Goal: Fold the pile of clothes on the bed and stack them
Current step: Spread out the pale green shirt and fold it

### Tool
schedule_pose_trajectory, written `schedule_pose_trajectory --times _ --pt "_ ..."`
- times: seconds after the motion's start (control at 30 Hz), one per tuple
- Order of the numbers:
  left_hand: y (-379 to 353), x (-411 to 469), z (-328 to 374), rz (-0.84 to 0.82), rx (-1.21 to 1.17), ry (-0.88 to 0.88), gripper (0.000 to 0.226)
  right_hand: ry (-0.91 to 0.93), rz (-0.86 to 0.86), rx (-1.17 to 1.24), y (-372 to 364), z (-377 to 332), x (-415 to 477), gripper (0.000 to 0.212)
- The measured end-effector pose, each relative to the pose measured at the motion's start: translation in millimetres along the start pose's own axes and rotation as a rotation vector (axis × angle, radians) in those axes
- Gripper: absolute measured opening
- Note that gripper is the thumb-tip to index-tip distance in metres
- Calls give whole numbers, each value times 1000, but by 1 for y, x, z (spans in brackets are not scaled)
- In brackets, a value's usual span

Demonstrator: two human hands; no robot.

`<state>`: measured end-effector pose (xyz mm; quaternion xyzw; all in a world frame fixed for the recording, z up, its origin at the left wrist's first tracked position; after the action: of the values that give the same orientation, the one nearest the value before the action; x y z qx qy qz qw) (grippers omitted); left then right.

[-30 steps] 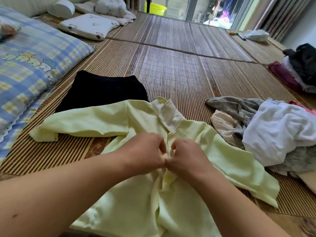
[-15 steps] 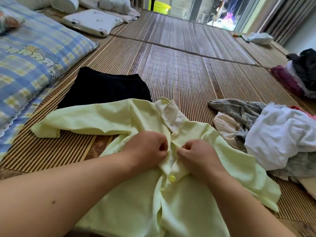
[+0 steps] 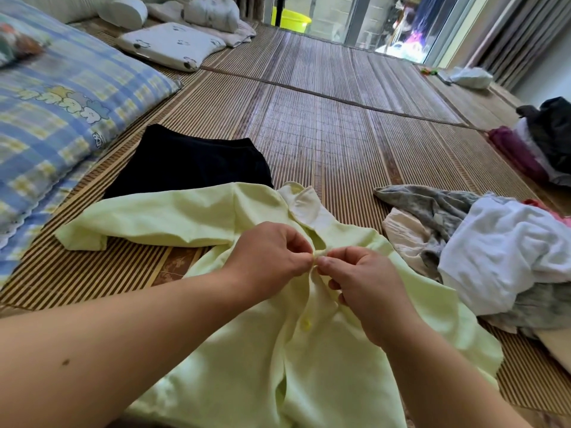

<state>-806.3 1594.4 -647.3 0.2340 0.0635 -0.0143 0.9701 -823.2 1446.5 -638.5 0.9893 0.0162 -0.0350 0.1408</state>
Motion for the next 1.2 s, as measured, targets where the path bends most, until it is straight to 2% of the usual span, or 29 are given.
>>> schedule_pose_trajectory --times 0.13,0.3,0.53,0.7,0.77,0.87,0.93,1.03,1.2 --pt "0 -2 1 -38 -129 -16 20 77 -17 -88 -1 -3 -1 20" --pt "-2 -3 4 -39 -89 -50 19 137 54 -84 1 -3 -2 16" --pt "0 -3 2 -1 -73 -31 25 58 15 72 -1 0 -2 28" --pt "-2 -5 2 -52 -213 -3 32 40 9 106 -1 4 -1 17" --pt "-5 -6 1 -63 -230 3 29 101 30 33 0 3 -1 17" --pt "-6 -5 0 -65 -252 20 14 280 56 -241 -4 -2 -8 16" --pt "-5 -3 -2 -51 -269 38 17 390 110 -366 -8 -4 -13 11" --pt "-4 -2 -4 -8 -250 37 26 486 189 -404 -10 -5 -15 10" --pt "-5 -4 -5 -6 -363 96 23 523 227 -395 -12 -4 -16 8"
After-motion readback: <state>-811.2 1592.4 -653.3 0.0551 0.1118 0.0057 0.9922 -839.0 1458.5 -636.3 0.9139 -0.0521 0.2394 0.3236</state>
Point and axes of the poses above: each hand's wrist, its own x-axis towards the middle knuckle, its own y-axis out of the back of the hand, z = x × y, the point moved 4 cm from there along x, towards the middle knuckle, and after that the axes turned 9 degrees about y, right-handed, at the moved point
